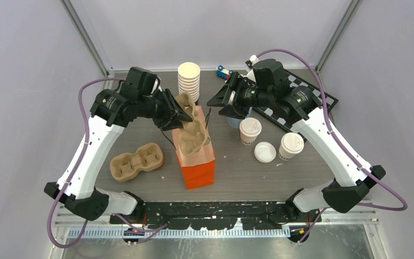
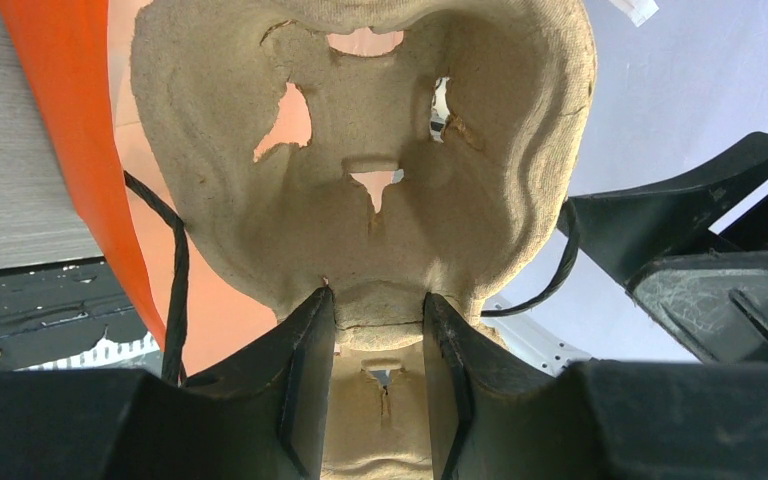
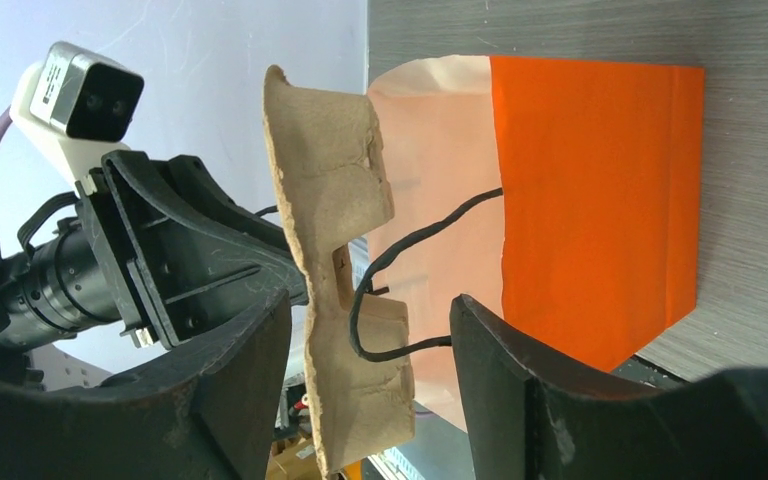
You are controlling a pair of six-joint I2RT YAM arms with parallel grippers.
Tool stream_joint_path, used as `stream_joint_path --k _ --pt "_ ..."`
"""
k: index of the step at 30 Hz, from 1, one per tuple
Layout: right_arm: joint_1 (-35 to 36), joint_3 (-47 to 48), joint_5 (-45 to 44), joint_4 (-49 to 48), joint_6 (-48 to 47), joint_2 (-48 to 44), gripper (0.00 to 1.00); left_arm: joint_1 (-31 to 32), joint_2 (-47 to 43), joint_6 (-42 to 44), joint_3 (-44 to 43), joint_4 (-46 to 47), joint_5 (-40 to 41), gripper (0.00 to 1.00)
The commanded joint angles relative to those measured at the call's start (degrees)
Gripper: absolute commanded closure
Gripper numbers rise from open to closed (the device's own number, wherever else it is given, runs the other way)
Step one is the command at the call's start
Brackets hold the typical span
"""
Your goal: Pack the takeout coffee
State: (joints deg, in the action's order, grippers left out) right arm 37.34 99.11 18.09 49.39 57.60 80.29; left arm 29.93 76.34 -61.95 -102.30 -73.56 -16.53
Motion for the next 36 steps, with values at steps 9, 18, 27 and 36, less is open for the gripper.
stream_joint_path --k 9,18,27,36 --pt "2.76 2.62 -0.19 2.2 -0.13 1.11 0.42 1.45 2.01 4.62 -2.27 -1.84 1.21 0.8" --pt "3.08 2.17 -2.1 3.9 -3.36 1.73 0.66 2.2 2.47 5.79 -1.37 -1.78 2.38 0.81" --pt "3.08 1.86 -3.29 5.16 -6.07 1.04 0.98 3.94 3.66 8.01 -2.41 -6.0 4.89 0.81" --pt "3.08 0.11 -3.18 4.35 -7.03 -0.11 1.0 6.71 4.31 6.26 -1.18 -6.52 11.3 0.8"
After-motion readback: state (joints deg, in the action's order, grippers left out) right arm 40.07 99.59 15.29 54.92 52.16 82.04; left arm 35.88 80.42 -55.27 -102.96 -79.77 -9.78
